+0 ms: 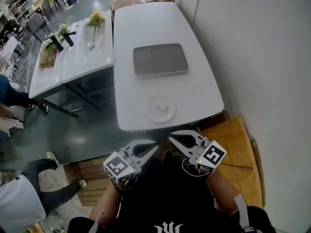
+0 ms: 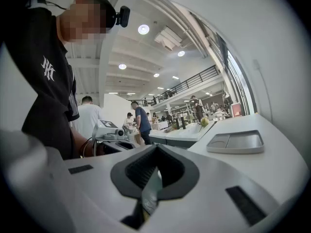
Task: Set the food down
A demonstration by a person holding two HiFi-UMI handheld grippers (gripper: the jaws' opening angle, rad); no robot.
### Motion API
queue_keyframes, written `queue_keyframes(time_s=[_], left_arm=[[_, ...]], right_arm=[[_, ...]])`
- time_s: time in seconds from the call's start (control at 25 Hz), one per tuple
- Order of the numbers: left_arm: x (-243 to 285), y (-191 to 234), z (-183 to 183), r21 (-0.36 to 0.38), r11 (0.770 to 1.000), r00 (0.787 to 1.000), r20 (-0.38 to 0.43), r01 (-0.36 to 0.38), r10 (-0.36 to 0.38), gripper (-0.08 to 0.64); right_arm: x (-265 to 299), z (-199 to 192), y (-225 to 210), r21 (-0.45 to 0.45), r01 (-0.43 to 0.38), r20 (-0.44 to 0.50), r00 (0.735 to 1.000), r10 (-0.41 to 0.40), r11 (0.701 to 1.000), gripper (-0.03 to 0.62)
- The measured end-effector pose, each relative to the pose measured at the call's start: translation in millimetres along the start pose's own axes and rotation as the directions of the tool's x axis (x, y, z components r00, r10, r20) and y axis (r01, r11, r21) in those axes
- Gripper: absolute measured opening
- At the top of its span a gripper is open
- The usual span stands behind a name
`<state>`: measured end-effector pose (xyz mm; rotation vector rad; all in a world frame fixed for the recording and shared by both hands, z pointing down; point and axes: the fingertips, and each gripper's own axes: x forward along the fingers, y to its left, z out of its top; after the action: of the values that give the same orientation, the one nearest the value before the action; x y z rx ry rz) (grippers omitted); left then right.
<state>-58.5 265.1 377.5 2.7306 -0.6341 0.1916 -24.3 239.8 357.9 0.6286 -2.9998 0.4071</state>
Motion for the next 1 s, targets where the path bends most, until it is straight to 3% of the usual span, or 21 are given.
queue_keyframes(time_s=[0.2,0.48,0.64,0.76,0.92,0.96,1.0], left_arm=[[-10,7,-18,-0.022,1.000,0.999,-0.047,0.001,-0.003,0.009],[-27,16,-21,-0.052,0.998,1.000,0.002,0.031,-0.031,0.009],[-37,36,-23,-0.101,0.995,1.000,0.020,0.013,-0.011,0.009],[-39,53,-33,-0.142,0.990,1.000,-0.022,-0.009,0.006,0.009],[-41,82,-47,-0.232,0.969,0.994,-0.079,-0.090,0.073,0.009],[-39,88,-49,-0.253,0.962,0.992,-0.087,-0.106,0.087,0.011],[-36,95,-51,-0.270,0.956,0.991,-0.093,-0.118,0.096,0.011]], right_arm=[[10,-2,1,-0.017,0.007,-0.025,1.000,-0.007,1.000,0.003],[22,-1,2,0.005,0.053,-0.035,0.998,-0.053,0.999,0.005],[27,-4,-6,0.044,0.096,-0.066,0.993,-0.093,0.994,0.005],[28,-14,-19,0.069,0.146,-0.135,0.982,-0.136,0.987,0.006],[28,-25,-45,0.132,0.199,-0.187,0.967,-0.173,0.971,0.010],[27,-29,-56,0.149,0.216,-0.203,0.962,-0.184,0.965,0.057],[27,-33,-66,0.167,0.226,-0.218,0.958,-0.188,0.960,0.154]])
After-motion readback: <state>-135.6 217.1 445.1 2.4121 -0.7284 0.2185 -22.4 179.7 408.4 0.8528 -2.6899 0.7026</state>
